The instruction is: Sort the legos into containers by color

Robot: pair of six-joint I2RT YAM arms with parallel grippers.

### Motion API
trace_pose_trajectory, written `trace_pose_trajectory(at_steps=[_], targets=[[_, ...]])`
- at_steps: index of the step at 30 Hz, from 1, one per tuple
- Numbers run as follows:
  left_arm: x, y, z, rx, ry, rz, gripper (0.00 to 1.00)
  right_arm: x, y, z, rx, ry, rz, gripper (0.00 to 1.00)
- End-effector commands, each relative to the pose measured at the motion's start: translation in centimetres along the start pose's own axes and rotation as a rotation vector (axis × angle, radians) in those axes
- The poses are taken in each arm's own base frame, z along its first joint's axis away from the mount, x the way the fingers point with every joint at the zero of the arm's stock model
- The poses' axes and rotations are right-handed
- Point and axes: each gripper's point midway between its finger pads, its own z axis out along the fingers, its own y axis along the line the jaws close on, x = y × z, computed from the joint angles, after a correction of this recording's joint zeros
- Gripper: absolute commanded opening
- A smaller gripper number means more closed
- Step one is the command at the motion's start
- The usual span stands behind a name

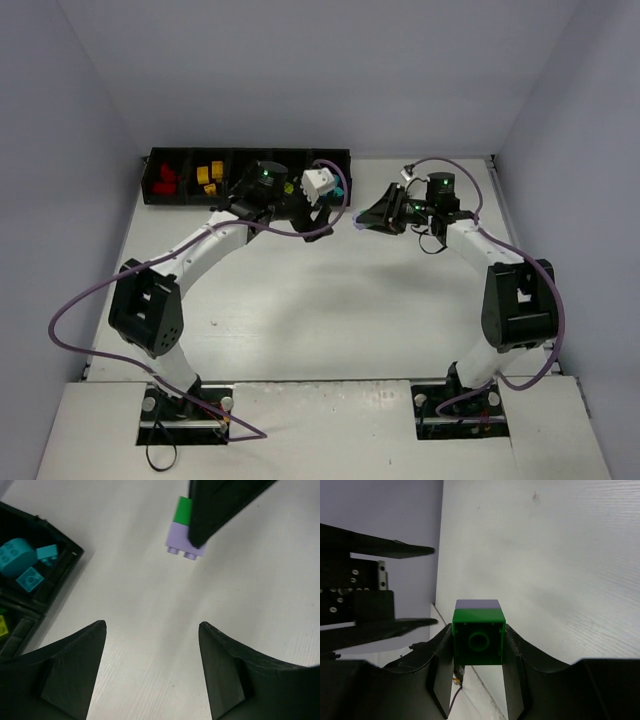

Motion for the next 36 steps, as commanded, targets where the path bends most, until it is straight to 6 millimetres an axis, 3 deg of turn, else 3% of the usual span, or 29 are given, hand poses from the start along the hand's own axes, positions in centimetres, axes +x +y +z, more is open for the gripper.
trace_pose_trajectory(at_steps=[1, 5, 12, 15, 36], targets=[[-2.9, -1.8, -0.5, 0.034, -0.095, 0.139, 0.68, -1.4, 5.1, -0.3, -0.157, 0.008, -0.135, 0.0], [-3.1, -2.4, 0.2, 0.039, -0.128, 0.14, 0.68, -0.7, 6.0, 0.1, -0.187, 0.039, -0.15, 0.0], [-6.3, -2.2, 0.6, 0.021, -0.243, 0.16, 0.68, 0.3, 6.9, 0.7, -0.211, 0.075, -0.165, 0.0], [-6.7, -2.5, 0.6, 0.037, -0.264, 0.147, 0.68, 0.5, 7.3, 0.8, -0.219, 0.081, -0.176, 0.0], [-6.6, -4.9, 0.9, 0.127, -0.278, 0.135, 0.67, 1.6, 7.9, 1.6, -0.225, 0.104, -0.182, 0.0]])
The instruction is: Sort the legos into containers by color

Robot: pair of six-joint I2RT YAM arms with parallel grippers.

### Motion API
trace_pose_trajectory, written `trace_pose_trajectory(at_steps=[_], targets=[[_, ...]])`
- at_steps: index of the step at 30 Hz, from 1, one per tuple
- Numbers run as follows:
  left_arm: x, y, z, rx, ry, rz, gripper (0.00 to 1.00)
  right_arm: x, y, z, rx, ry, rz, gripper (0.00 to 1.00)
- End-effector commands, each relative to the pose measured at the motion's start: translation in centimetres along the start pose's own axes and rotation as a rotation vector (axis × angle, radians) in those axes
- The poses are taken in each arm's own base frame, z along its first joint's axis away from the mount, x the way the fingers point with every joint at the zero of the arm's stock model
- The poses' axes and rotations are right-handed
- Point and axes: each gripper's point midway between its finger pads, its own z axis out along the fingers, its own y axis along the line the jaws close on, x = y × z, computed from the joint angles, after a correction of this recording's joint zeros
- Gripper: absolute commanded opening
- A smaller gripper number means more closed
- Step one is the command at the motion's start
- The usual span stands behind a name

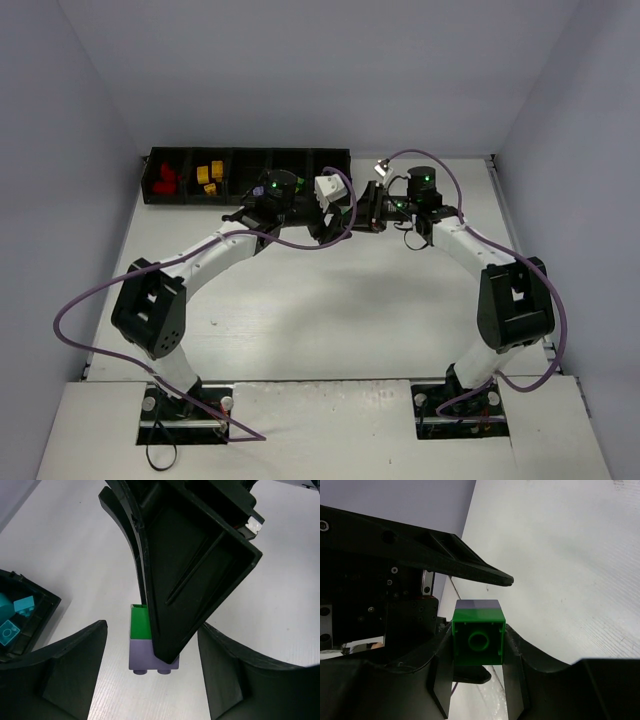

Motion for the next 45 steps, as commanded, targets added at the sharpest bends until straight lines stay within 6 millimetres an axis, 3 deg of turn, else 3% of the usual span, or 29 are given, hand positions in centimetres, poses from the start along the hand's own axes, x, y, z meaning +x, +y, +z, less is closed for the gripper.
trace_pose_trajectory(at_steps=[1, 7, 17, 26, 28, 38, 43, 45], targets=[[-4.5, -0.6, -0.8, 0.018, -0.121, 0.087, 0.66, -1.4, 2.3, -0.3, -0.06, -0.025, -0.085, 0.0], [-3.1, -0.7, -1.2, 0.015, -0.064, 0.097, 0.64, -1.2, 2.1, -0.5, -0.053, -0.03, -0.085, 0.0], [-2.8, 0.1, -1.6, -0.023, -0.035, 0.107, 0.63, -0.9, 1.8, -0.6, -0.042, -0.036, -0.082, 0.0], [-3.0, 0.1, -1.6, -0.016, -0.035, 0.106, 0.48, -0.7, 1.8, -0.7, -0.038, -0.038, -0.08, 0.0], [-3.0, 0.1, -1.5, -0.014, -0.036, 0.107, 0.4, -0.8, 1.8, -0.7, -0.039, -0.039, -0.082, 0.0], [-3.7, 0.3, -1.1, -0.014, -0.07, 0.086, 0.29, -0.7, 1.8, -0.6, -0.036, -0.038, -0.077, 0.0], [-4.0, 0.2, -1.0, -0.013, -0.088, 0.081, 0.14, -1.0, 1.8, -0.5, -0.033, -0.044, -0.083, 0.09], [-3.9, 0.2, -1.0, -0.013, -0.088, 0.079, 0.11, -1.1, 1.8, -0.5, -0.032, -0.049, -0.083, 0.18]])
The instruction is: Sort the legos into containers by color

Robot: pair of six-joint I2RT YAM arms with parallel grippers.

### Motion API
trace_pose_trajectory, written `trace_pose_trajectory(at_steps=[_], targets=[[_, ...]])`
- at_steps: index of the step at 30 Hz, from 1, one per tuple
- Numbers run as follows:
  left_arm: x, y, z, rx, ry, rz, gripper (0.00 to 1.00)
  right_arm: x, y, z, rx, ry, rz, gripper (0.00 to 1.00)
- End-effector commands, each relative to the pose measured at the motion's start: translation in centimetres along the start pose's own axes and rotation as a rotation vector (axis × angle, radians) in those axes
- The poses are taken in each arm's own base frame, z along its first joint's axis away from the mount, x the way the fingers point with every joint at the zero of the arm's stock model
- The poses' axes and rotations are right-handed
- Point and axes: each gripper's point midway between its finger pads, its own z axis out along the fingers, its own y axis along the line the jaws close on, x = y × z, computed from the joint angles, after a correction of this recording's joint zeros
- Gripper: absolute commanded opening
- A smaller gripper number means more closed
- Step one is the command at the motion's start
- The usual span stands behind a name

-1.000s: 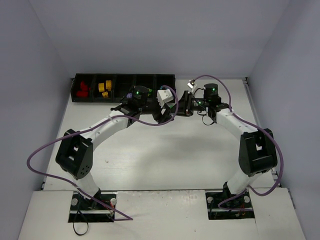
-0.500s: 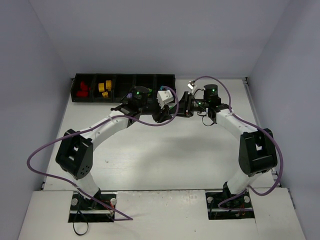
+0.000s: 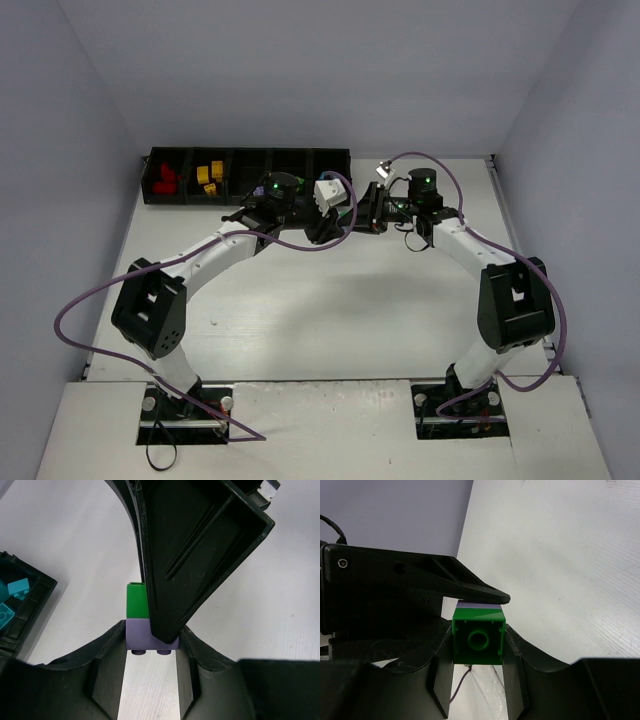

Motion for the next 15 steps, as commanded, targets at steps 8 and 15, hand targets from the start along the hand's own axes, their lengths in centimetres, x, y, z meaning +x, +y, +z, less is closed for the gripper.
trace_pose_trajectory(at_steps=[8, 15], targets=[[-4.7, 0.2, -1.0, -0.01, -0.143, 0.082, 0.08, -2.2, 2.5, -0.7, -0.031, -0.073, -0.114, 0.51], [-4.1, 0.2, -0.8, -0.008, -0.127, 0.083, 0.08, -3.1, 2.5, -1.2, -0.018, -0.106, -0.115, 0.64]])
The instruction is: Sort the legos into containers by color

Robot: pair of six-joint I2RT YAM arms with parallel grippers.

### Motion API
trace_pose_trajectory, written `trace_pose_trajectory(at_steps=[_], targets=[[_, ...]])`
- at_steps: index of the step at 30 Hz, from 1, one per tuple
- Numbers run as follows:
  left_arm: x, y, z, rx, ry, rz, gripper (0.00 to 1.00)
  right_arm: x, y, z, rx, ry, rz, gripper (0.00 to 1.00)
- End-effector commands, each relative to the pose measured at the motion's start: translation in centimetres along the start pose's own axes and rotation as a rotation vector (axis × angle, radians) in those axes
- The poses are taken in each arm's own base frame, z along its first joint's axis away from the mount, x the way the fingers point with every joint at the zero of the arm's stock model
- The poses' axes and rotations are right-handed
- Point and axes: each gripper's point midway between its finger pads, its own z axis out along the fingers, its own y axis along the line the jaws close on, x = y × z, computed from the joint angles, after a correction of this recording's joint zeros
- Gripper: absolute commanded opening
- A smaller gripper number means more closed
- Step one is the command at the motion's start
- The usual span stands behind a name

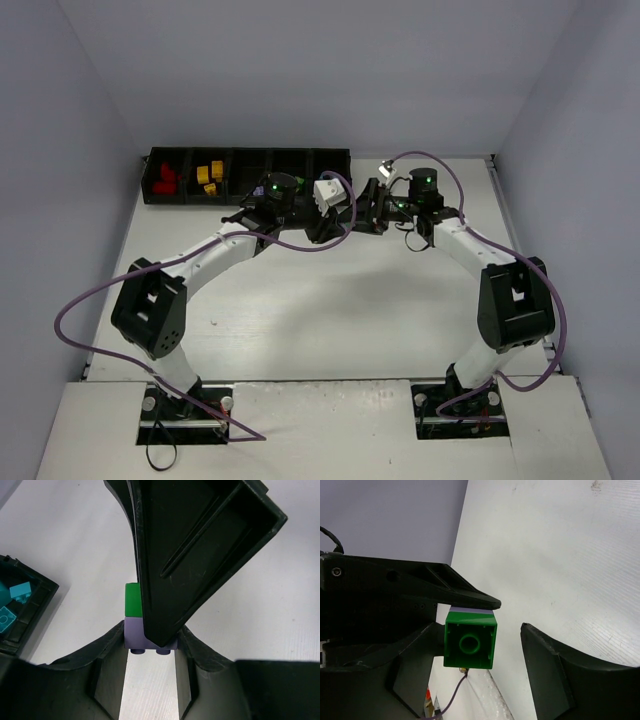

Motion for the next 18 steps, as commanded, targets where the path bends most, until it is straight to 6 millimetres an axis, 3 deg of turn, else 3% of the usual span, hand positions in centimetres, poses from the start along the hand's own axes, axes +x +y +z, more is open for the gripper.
trace_pose_trajectory(at_steps=[1, 5, 15, 18], targets=[[-3.8, 0.2, -0.9, -0.005, -0.102, 0.078, 0.08, -2.7, 3.1, -1.2, -0.045, -0.08, -0.113, 0.64], [-3.0, 0.2, -0.9, -0.013, -0.088, 0.075, 0.08, -3.1, 3.4, -1.4, -0.043, -0.095, -0.121, 0.64], [-2.8, 0.6, -0.9, -0.025, -0.075, 0.082, 0.08, -2.8, 3.0, -1.6, -0.03, -0.094, -0.122, 0.37], [-3.0, 0.6, -0.8, -0.025, -0.077, 0.083, 0.08, -2.6, 2.8, -1.5, -0.03, -0.087, -0.118, 0.34]])
